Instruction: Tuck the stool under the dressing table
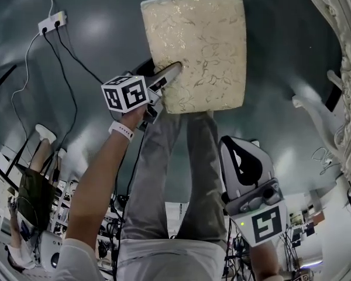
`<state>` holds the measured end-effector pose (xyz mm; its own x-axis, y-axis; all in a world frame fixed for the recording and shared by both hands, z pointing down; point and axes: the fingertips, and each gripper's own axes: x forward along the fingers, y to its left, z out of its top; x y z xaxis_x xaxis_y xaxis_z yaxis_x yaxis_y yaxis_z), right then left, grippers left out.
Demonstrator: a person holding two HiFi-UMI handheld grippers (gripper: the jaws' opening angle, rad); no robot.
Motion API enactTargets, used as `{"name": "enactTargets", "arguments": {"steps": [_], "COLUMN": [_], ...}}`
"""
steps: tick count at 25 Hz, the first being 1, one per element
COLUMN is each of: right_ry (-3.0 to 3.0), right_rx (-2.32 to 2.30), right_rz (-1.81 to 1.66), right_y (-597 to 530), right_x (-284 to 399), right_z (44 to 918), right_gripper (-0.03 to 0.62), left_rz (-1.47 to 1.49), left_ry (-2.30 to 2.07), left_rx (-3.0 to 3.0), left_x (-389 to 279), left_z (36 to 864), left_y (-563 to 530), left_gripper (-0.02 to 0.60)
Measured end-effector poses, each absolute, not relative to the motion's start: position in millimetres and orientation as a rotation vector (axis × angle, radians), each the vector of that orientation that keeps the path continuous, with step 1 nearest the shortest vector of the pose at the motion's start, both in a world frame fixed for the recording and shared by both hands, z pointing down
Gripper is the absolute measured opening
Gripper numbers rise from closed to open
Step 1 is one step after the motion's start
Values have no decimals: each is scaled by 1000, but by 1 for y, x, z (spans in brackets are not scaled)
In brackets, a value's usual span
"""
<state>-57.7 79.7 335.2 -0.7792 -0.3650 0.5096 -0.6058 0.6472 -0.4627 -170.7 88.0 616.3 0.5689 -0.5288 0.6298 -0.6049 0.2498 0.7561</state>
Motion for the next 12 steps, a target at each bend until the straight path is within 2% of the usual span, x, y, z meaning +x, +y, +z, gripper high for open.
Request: {"name": "enactTargets", "arguments": {"steps": [5, 12], "right_ry": [-2479, -2478], "right_rx": [806, 849], "right_rz": [917, 922], "right_y": [60, 77], "right_x": [-13, -16], "right_z": [341, 331], "right_gripper": [11, 11], "left_rz": [27, -37], "left_ry": [-1070, -1130], "left_rx": [1335, 1319], "left_x": [-120, -117], "left_z": [620, 616], "left_y": [69, 59], "left_gripper": [422, 422]}}
